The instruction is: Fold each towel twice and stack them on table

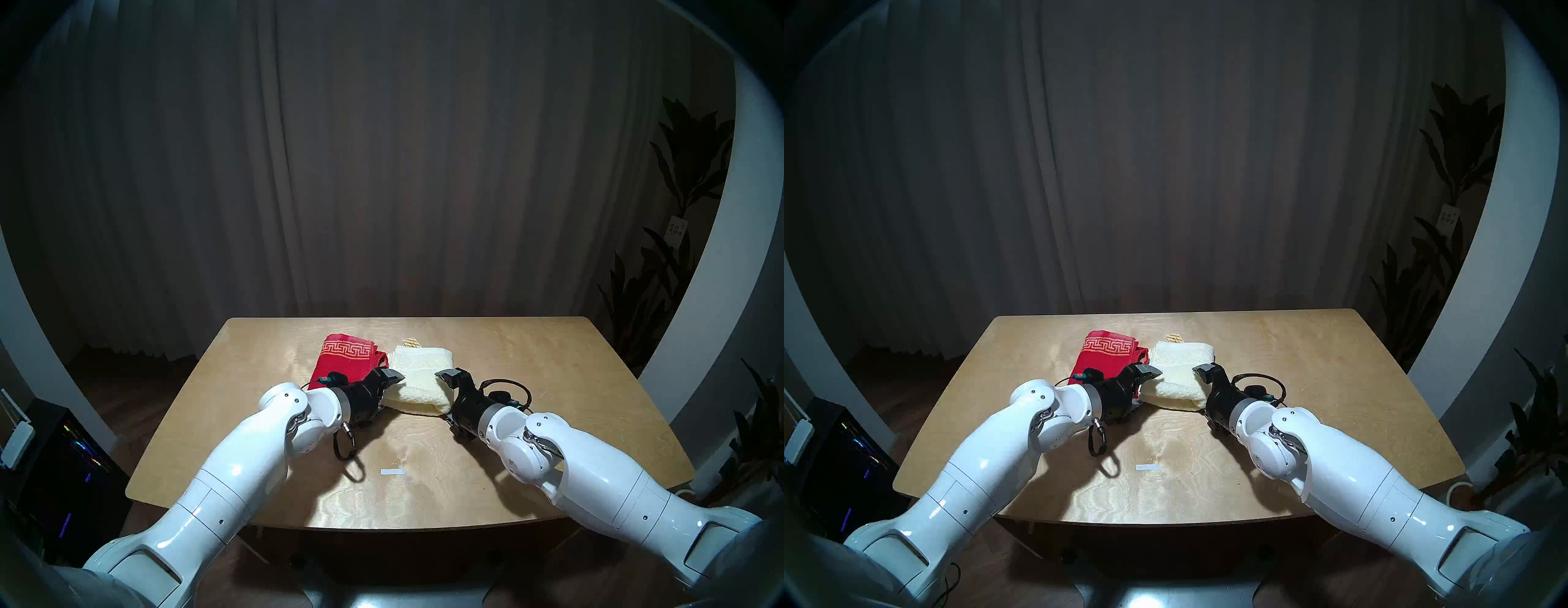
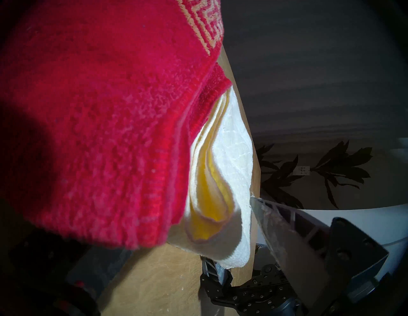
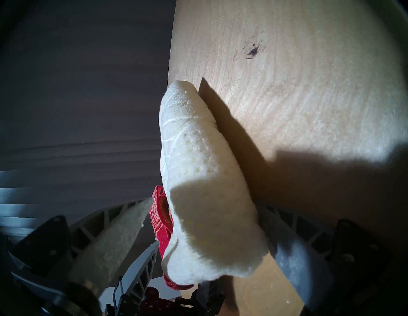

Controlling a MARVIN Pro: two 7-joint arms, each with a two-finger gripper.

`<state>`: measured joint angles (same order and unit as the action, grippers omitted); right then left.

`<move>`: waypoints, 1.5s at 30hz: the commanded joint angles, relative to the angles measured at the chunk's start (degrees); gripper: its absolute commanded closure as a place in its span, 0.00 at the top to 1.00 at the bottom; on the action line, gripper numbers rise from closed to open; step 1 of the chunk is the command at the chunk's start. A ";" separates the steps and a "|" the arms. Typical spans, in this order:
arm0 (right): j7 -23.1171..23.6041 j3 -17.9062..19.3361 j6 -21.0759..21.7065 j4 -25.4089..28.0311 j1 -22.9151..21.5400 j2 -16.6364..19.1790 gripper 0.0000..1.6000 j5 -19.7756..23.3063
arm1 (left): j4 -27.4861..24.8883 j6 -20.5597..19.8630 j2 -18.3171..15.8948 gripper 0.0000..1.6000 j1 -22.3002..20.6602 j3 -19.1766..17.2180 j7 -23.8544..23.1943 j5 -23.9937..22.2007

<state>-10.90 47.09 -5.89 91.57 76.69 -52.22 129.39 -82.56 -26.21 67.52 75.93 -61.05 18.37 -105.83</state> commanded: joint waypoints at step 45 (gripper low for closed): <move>1.47 -1.43 -0.19 -3.29 -1.16 -1.29 0.29 -0.01 | 1.83 1.27 3.09 0.58 -0.74 0.95 0.26 1.27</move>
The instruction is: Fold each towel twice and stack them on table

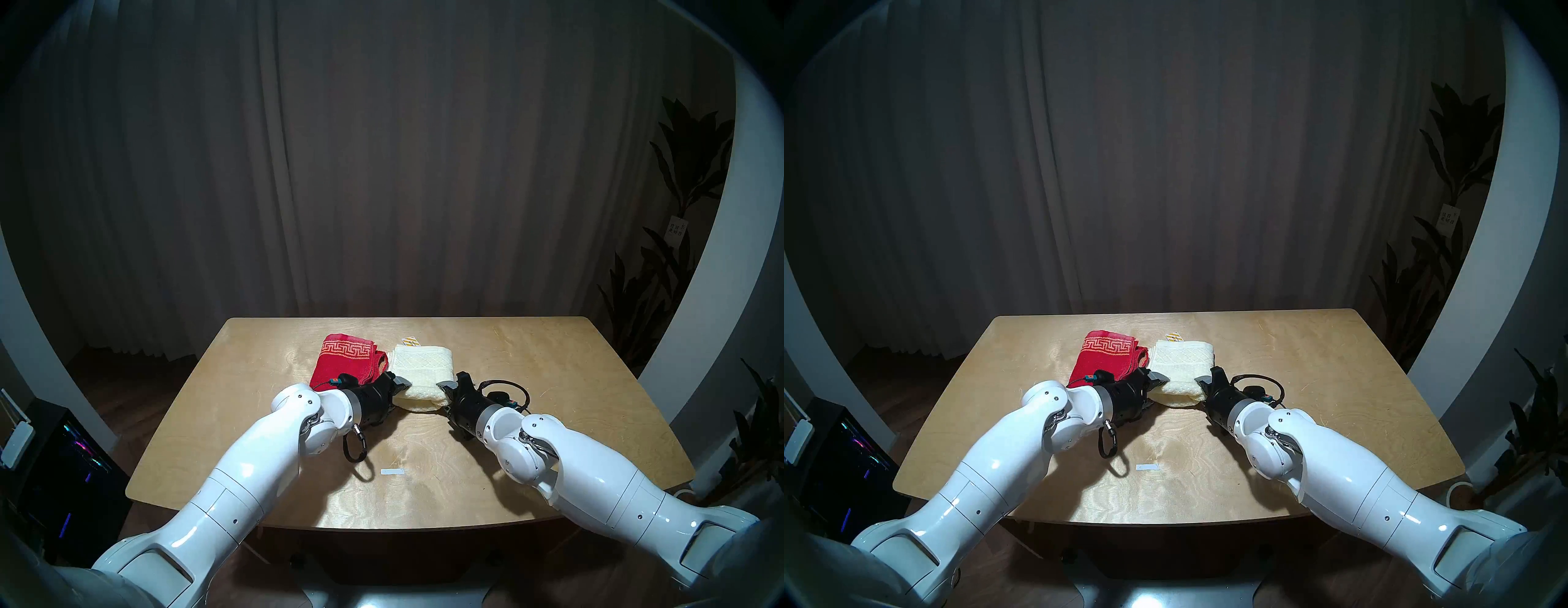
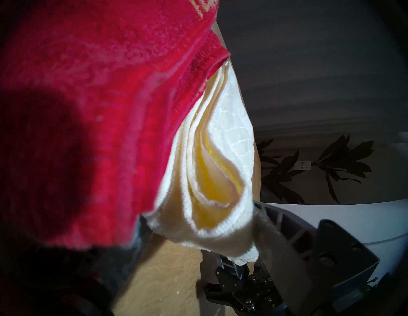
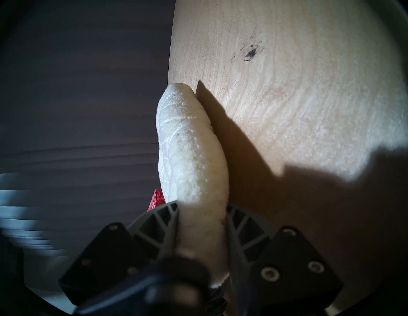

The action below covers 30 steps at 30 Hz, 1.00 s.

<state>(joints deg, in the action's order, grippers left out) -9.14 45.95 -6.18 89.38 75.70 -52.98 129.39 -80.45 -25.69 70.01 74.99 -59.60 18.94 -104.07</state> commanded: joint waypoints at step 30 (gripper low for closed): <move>3.47 1.89 -0.90 2.23 1.34 2.39 0.00 1.27 | -3.55 3.24 0.49 0.00 1.42 -1.17 -2.77 0.92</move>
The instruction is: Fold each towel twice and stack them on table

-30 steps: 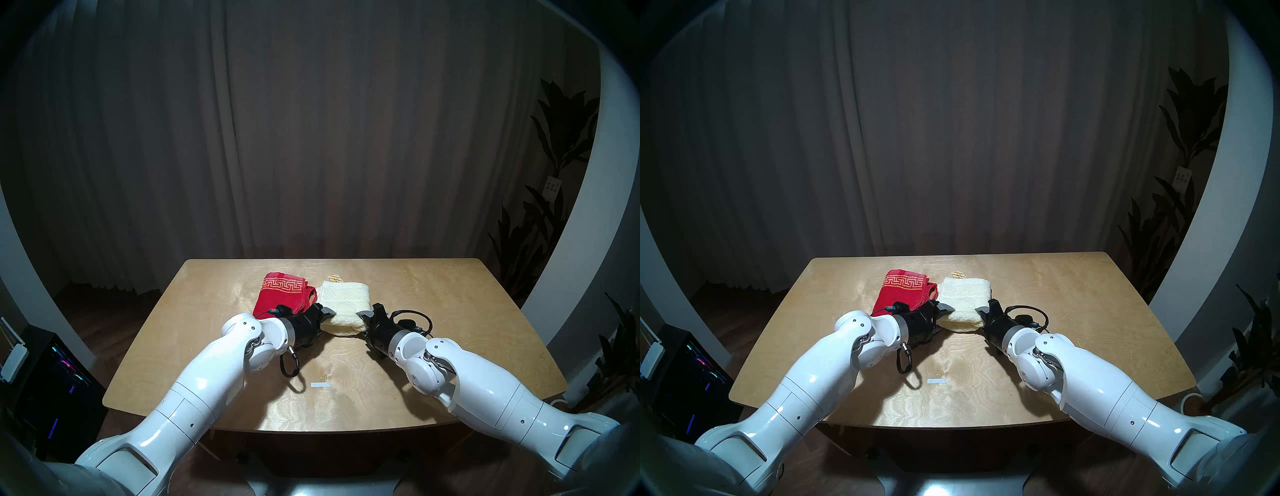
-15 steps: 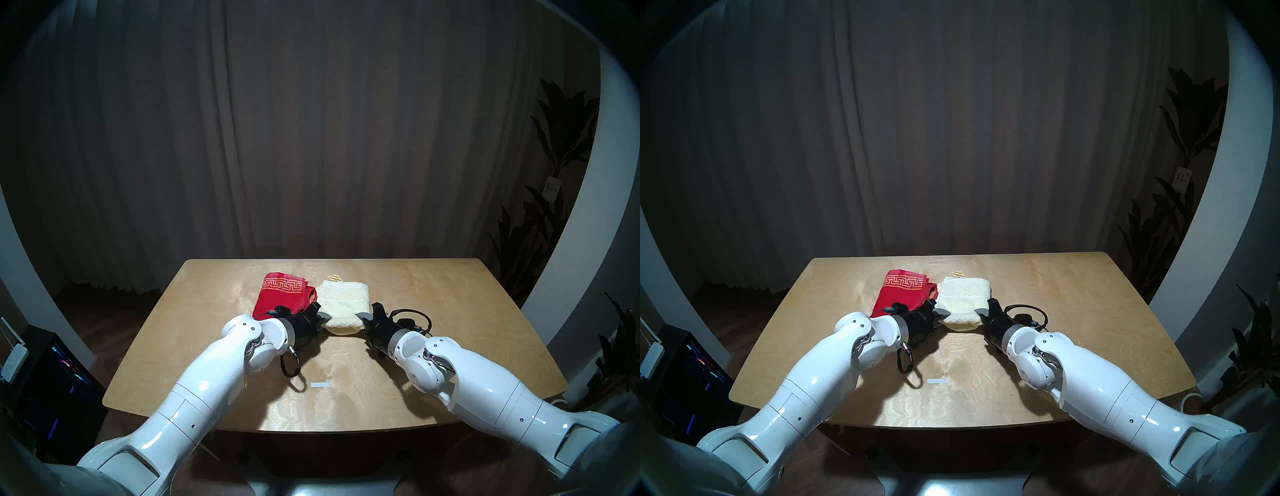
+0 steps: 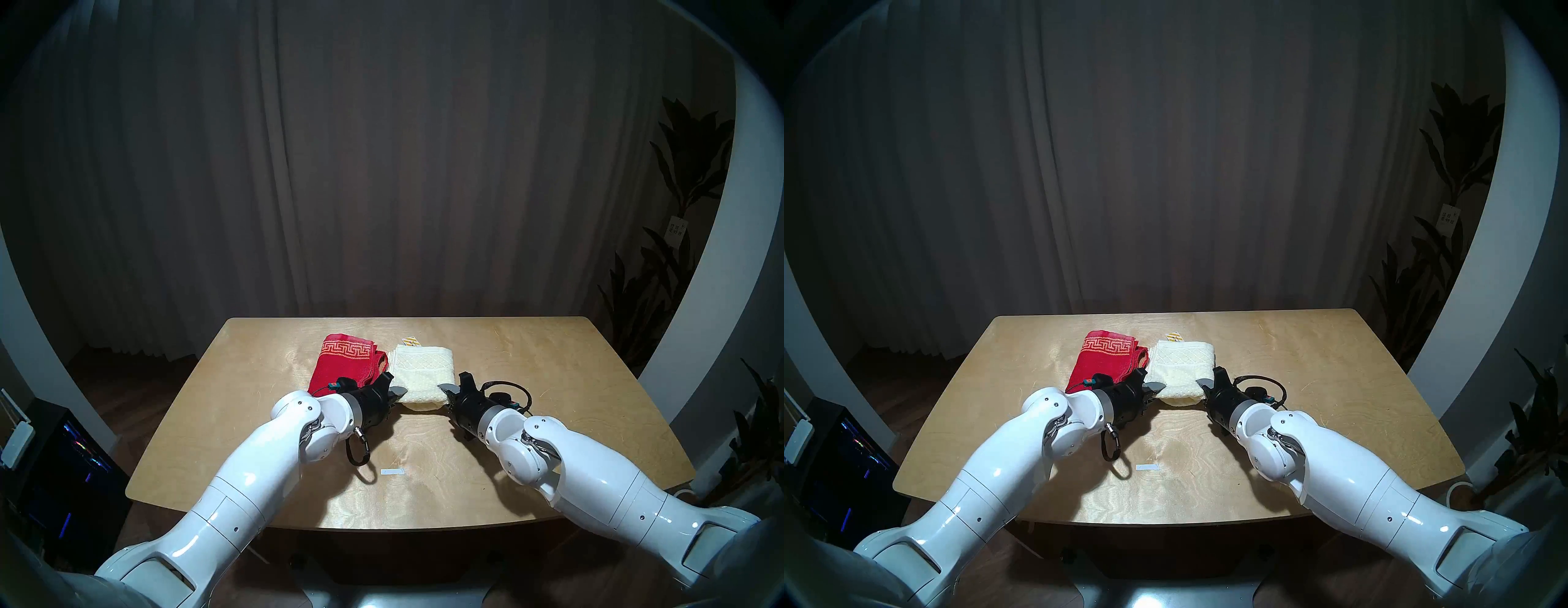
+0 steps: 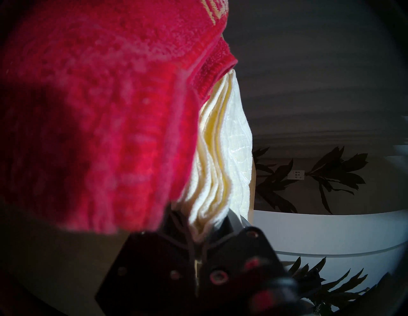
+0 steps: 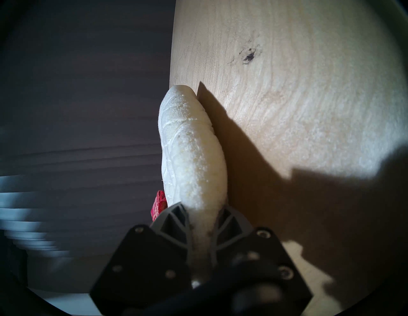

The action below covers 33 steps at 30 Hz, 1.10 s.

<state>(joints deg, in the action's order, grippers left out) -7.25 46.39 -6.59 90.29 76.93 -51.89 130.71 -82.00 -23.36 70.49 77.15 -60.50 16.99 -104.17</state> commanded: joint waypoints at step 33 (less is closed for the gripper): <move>4.75 4.59 0.13 6.55 -2.76 2.56 0.00 -0.61 | -9.94 4.62 -1.02 0.00 -0.88 -2.93 -3.19 5.26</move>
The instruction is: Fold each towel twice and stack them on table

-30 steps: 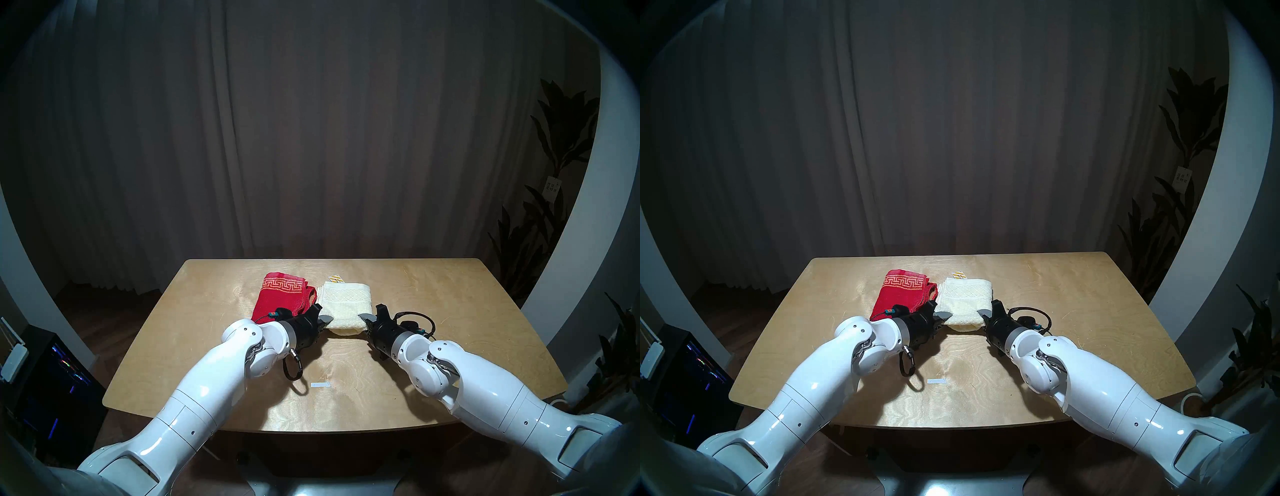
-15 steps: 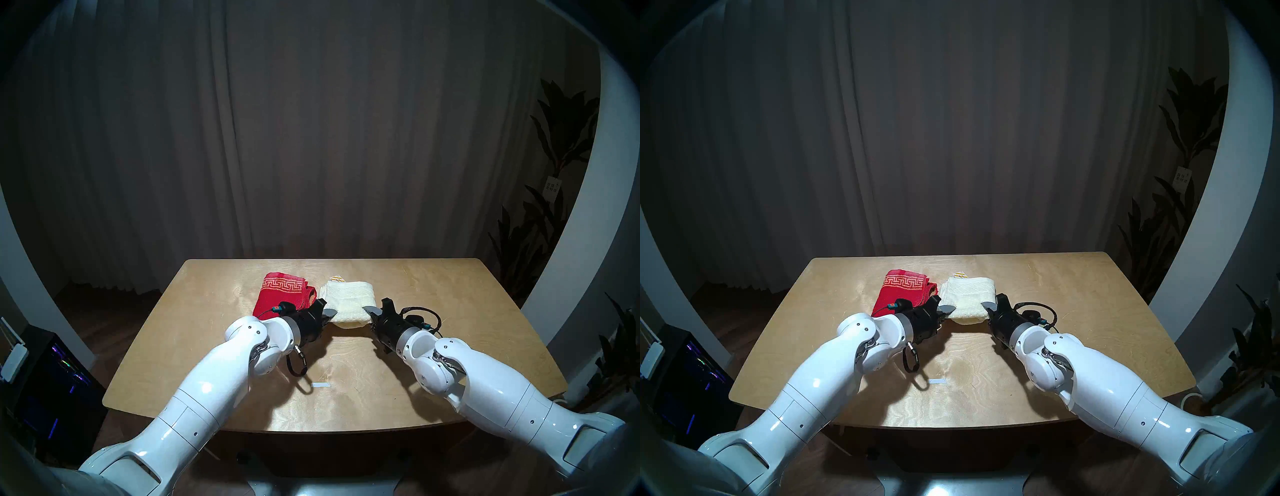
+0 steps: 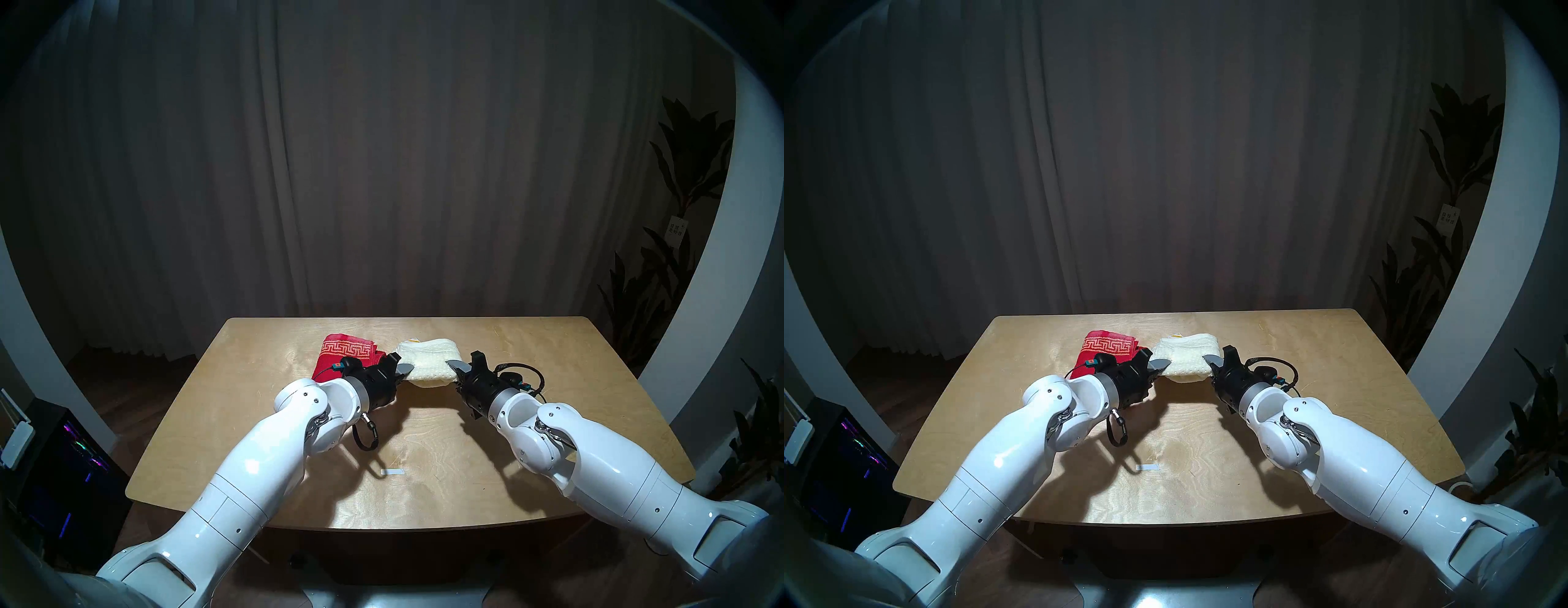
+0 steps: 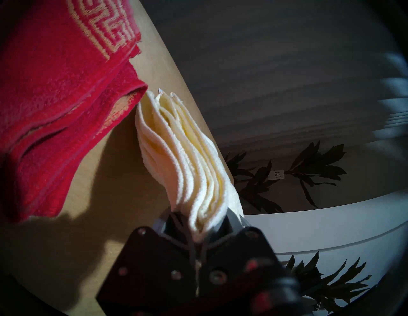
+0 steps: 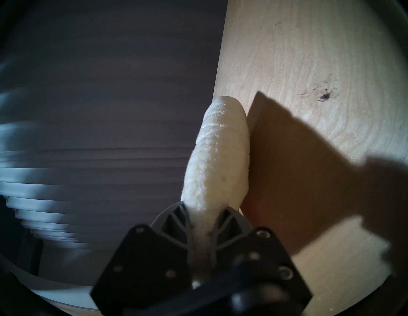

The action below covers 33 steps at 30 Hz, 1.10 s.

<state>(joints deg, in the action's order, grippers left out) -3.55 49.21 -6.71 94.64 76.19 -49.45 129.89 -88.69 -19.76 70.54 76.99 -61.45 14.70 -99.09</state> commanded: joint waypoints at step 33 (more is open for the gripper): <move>-0.54 1.94 -1.26 7.14 -7.26 -4.69 0.00 -0.99 | -10.88 2.43 -4.80 0.00 -0.32 -6.82 -2.91 2.06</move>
<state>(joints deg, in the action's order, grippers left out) -3.80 50.97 -7.43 100.27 71.87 -51.99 129.64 -97.18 -18.11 66.89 77.13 -66.20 12.30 -97.03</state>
